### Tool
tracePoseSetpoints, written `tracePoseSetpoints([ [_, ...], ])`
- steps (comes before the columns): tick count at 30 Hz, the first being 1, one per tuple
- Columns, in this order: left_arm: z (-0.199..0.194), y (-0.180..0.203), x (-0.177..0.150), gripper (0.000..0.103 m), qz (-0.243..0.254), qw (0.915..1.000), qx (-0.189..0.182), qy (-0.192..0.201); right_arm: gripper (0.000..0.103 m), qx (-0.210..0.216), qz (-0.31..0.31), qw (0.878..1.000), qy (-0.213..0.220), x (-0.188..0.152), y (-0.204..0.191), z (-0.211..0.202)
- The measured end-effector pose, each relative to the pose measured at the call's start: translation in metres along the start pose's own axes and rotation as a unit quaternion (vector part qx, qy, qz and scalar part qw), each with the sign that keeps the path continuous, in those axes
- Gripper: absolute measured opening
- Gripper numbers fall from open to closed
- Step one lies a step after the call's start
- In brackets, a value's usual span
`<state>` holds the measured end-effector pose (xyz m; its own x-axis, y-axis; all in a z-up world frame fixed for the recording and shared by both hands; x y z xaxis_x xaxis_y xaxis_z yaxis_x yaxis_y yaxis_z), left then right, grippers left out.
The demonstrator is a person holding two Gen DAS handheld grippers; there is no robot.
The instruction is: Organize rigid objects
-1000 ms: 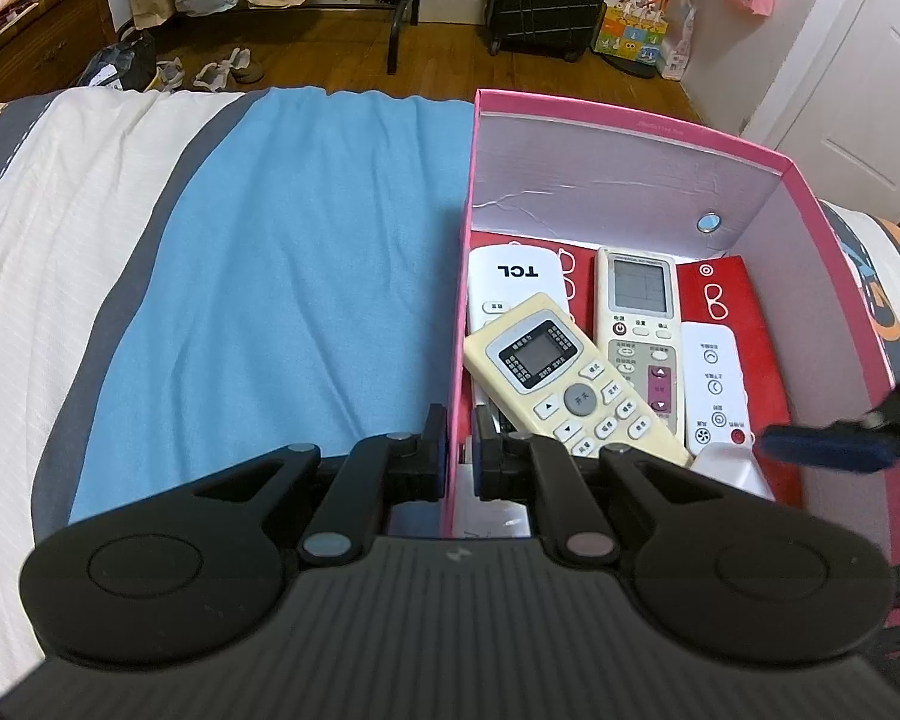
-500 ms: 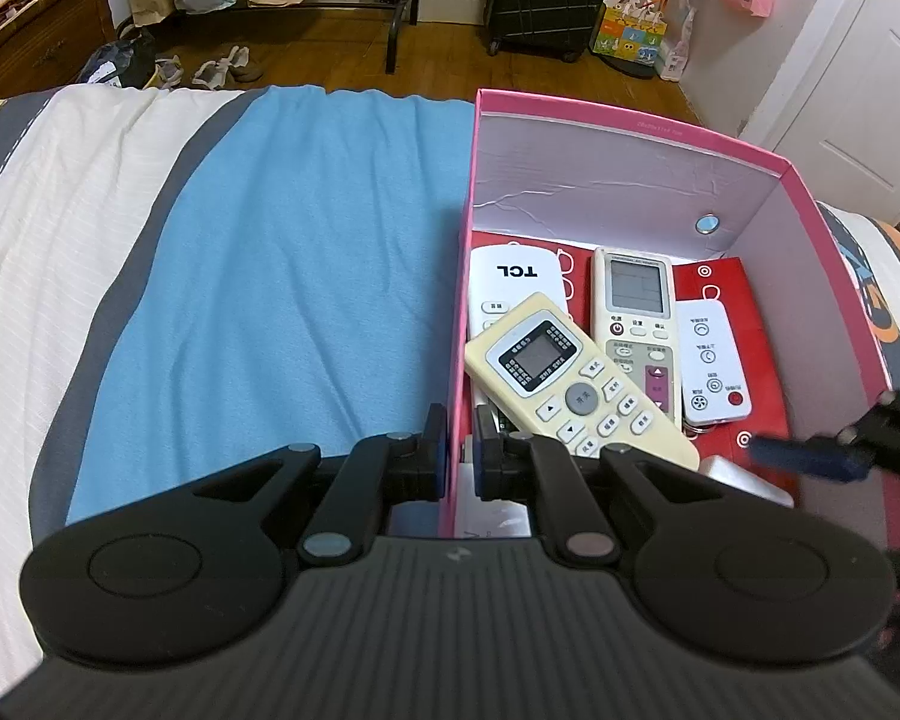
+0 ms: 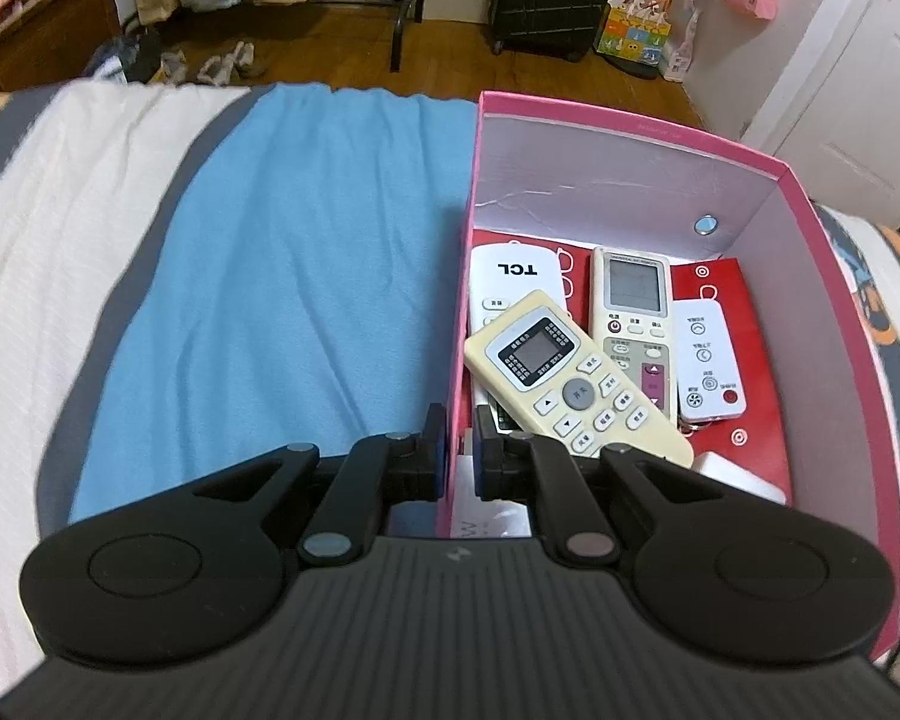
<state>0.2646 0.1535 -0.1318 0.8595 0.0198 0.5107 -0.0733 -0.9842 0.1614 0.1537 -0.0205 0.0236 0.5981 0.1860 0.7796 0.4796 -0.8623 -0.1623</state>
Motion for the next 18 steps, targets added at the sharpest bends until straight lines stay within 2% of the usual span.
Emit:
tracePoseSetpoints([
  [6, -0.009, 0.005, -0.004, 0.008, 0.014, 0.9997, 0.022, 0.007, 0.039, -0.034, 0.015, 0.999, -0.014, -0.02, 0.013, -0.002],
  [8, -0.012, 0.005, -0.006, 0.008, 0.015, 0.9996, 0.023, 0.01, 0.039, -0.034, 0.036, 0.999, -0.016, -0.022, 0.017, -0.008],
  [12, -0.013, 0.003, -0.023, 0.008, 0.016, 0.9994, 0.03, 0.003, 0.041, 0.002, 0.092, 0.996, -0.007, -0.024, 0.023, -0.021],
  [14, -0.017, 0.002, -0.031, 0.009, 0.017, 0.999, 0.042, 0.002, 0.041, 0.0, 0.097, 0.995, -0.003, -0.027, 0.022, -0.025],
  [18, -0.033, 0.003, -0.037, 0.009, 0.012, 0.9992, 0.035, 0.017, 0.042, -0.023, 0.083, 0.996, -0.001, -0.034, 0.019, -0.029],
])
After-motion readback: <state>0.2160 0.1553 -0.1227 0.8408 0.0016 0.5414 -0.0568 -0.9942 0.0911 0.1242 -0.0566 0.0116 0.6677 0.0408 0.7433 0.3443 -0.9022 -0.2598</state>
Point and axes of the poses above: each gripper's, at about its wrist camera, not at the fingertips, and z roughly the way its jaws point, y to its right, x to its top, the point moved 5 cm from there along z, roughly the way its jaws point, and after that the axes turned 2 degrees about -x, right-handed, at the moved point
